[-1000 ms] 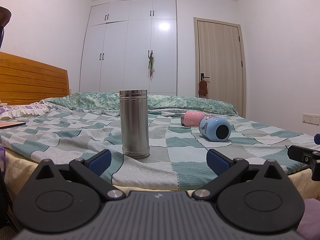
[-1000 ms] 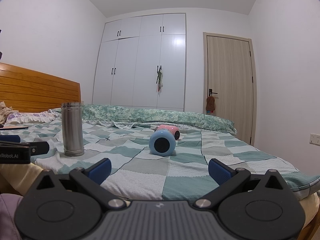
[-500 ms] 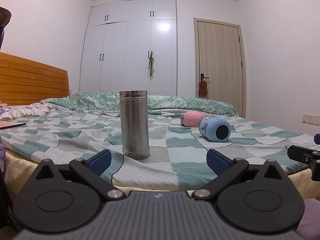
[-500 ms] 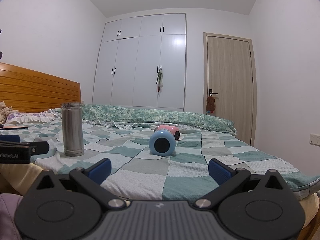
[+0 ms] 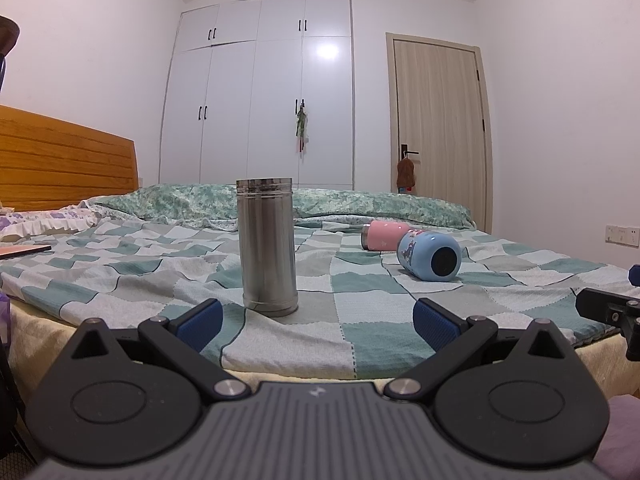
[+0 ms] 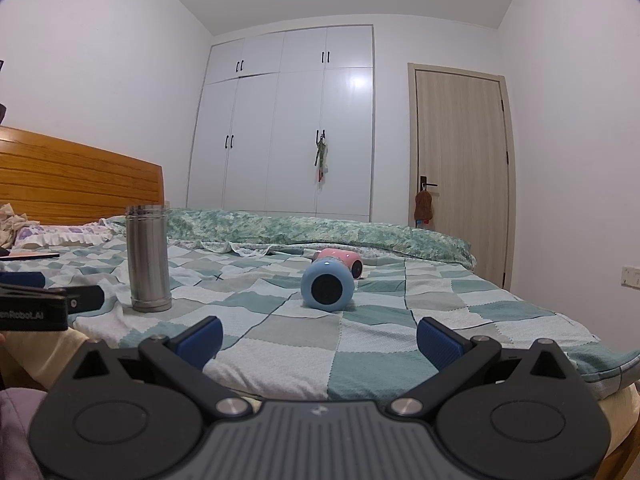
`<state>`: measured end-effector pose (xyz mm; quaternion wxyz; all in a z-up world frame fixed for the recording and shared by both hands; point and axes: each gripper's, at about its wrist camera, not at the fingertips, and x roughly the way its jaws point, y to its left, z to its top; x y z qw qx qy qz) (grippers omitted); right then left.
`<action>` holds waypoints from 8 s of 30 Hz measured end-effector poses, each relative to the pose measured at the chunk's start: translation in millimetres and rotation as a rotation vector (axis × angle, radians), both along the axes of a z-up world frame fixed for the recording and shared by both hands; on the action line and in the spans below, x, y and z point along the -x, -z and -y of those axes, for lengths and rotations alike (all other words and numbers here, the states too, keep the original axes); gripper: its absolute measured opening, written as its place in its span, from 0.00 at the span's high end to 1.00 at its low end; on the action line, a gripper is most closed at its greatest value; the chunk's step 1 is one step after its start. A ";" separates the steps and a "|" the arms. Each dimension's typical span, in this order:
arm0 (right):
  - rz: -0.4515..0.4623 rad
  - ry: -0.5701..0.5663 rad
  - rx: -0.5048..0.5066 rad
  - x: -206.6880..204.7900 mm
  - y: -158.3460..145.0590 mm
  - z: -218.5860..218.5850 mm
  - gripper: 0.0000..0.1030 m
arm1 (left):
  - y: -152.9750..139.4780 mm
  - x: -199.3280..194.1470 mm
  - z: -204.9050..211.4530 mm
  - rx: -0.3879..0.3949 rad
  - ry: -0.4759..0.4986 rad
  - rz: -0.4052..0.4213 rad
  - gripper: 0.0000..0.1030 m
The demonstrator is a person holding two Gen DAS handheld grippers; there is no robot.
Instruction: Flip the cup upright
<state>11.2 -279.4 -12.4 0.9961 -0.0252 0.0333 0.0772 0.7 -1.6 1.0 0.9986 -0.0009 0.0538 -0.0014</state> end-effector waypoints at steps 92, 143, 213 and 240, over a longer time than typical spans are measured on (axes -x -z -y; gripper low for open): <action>-0.424 -0.151 0.129 -194.3 -122.4 99.6 0.00 | -135.6 -218.5 127.9 0.012 0.238 -0.871 0.19; -0.734 -0.026 -0.008 -213.6 -99.0 -37.5 0.00 | -59.4 -150.1 -41.5 0.061 0.202 -0.512 0.00; -0.038 -0.207 0.017 -166.0 -67.7 -118.0 0.00 | -70.9 -126.8 -99.3 0.103 0.126 -0.337 0.00; 0.023 -0.033 0.002 -15.1 -2.0 -11.8 0.00 | 1.9 -7.8 4.1 0.018 0.108 0.024 0.00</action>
